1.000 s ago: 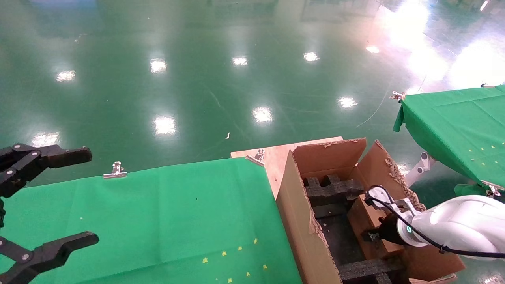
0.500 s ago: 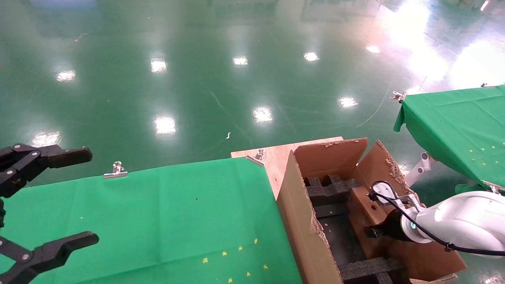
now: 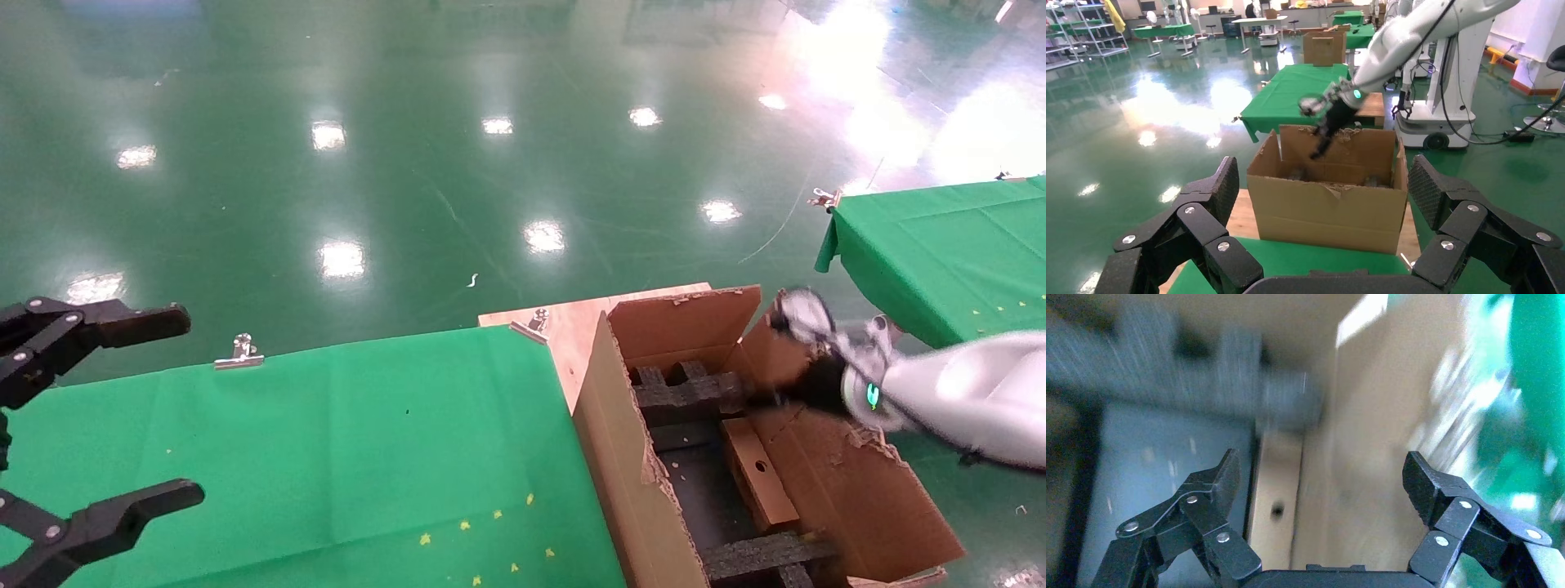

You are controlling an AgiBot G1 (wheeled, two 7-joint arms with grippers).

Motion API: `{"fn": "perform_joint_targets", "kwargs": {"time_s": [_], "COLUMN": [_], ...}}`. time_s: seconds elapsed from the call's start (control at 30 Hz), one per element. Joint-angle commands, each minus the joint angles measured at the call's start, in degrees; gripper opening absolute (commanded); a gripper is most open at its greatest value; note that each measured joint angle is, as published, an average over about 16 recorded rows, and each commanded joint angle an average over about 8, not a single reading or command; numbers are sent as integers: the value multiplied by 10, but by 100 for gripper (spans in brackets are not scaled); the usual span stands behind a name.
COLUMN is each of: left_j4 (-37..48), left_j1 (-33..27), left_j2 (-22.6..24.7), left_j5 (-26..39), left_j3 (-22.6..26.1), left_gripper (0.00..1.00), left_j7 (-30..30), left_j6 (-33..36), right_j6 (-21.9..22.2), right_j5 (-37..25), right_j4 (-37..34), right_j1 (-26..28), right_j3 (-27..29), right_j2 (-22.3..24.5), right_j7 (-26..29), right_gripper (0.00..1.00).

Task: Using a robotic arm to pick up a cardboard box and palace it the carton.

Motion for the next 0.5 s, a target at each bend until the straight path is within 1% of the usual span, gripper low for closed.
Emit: {"fn": "perform_joint_targets", "kwargs": {"time_s": [0.03, 0.13, 0.3, 0.4, 0.5], "left_j4": [0, 0, 0, 0, 0], "left_j1": [0, 0, 0, 0, 0], "left_j2": [0, 0, 0, 0, 0], "left_j5": [0, 0, 0, 0, 0], "left_j3": [0, 0, 0, 0, 0], "left_gripper": [100, 100, 100, 100, 100], "left_j7": [0, 0, 0, 0, 0], "left_j6": [0, 0, 0, 0, 0], "right_j6": [5, 58, 178, 255, 326], "right_j5": [-16, -3, 55, 86, 104], "right_j4": [20, 40, 49, 52, 54], "right_j1": [18, 39, 63, 71, 75], "right_j3": [9, 14, 10, 0, -14], "right_j2": [10, 24, 46, 58, 66], "right_j7": [-6, -45, -110, -128, -127], "right_gripper": [100, 100, 100, 100, 100]}}
